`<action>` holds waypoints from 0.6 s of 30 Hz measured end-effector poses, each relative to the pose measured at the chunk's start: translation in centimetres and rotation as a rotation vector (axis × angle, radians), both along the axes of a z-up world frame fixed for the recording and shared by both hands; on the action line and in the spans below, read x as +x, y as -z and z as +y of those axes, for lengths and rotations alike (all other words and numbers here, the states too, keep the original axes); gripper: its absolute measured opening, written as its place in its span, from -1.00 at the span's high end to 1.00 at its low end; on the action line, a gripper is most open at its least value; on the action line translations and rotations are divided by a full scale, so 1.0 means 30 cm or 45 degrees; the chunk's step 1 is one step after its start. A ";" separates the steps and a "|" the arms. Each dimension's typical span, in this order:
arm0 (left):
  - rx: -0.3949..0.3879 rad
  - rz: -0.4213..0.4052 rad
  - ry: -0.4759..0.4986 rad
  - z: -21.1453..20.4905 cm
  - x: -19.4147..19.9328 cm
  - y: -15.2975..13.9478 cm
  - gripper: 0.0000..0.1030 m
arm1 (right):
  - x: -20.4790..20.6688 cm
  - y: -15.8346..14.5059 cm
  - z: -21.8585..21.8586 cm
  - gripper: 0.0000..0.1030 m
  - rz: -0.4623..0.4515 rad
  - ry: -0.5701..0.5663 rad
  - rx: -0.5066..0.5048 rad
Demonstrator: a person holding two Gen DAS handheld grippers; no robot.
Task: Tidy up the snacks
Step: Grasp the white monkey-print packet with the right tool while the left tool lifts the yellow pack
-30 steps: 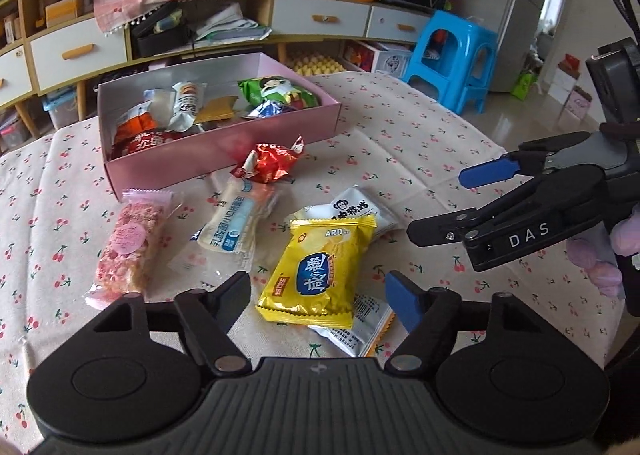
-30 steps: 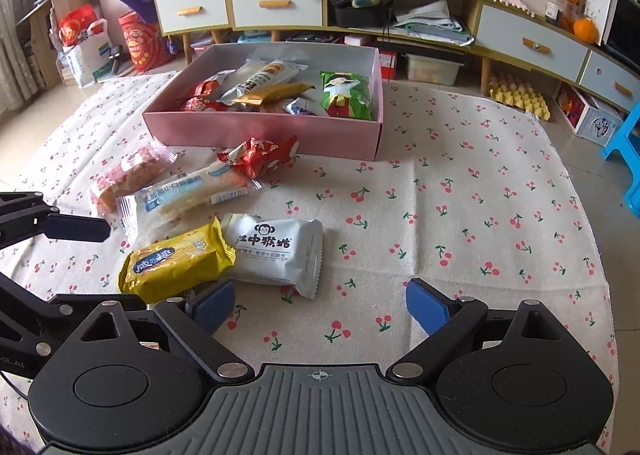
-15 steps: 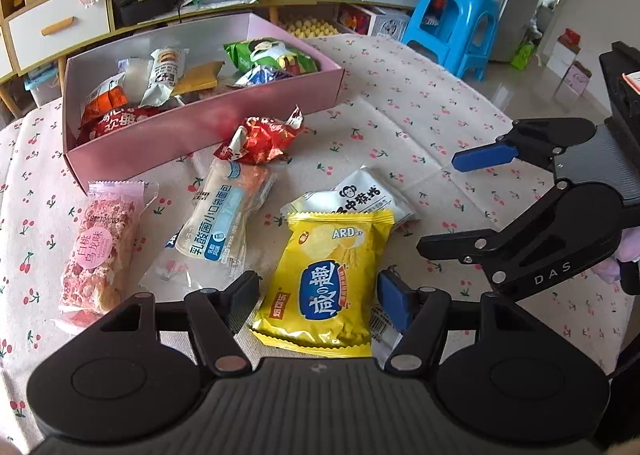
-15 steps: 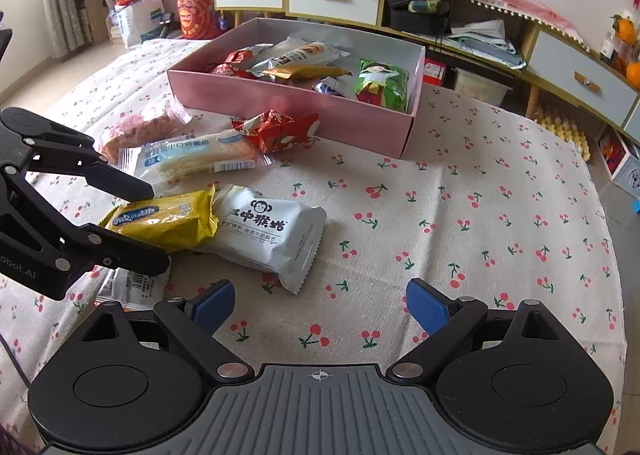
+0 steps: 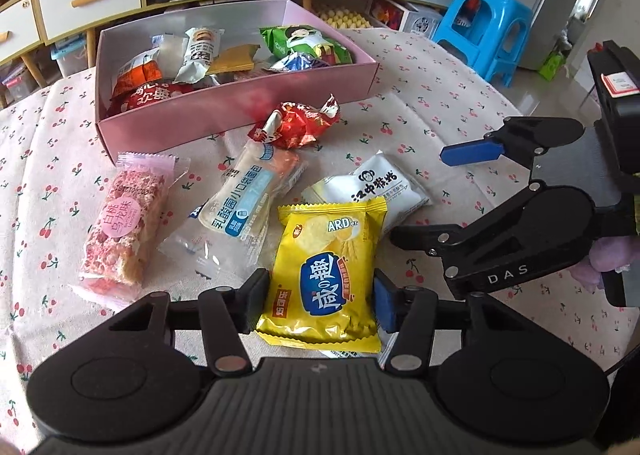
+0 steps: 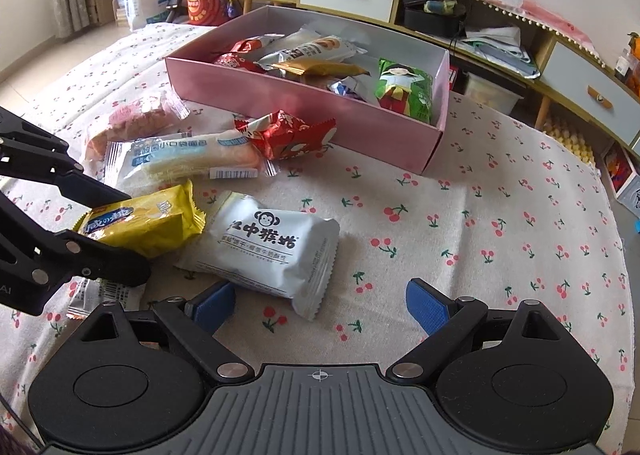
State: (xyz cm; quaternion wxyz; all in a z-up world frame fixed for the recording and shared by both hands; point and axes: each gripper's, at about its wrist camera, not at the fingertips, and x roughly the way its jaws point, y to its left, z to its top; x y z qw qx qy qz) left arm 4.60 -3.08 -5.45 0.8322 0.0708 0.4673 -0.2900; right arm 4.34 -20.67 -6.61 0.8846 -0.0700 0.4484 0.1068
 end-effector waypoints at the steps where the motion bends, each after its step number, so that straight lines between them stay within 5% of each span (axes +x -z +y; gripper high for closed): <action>1: 0.001 0.002 -0.005 0.008 -0.002 -0.001 0.03 | 0.005 0.000 0.008 -0.83 -0.002 -0.003 -0.002; 11: 0.014 0.044 -0.114 0.128 -0.019 -0.019 0.04 | 0.041 -0.004 0.091 -0.78 -0.010 -0.065 -0.005; 18: 0.021 0.041 -0.204 0.198 -0.019 -0.034 0.05 | 0.057 -0.016 0.109 -0.52 0.059 -0.012 0.055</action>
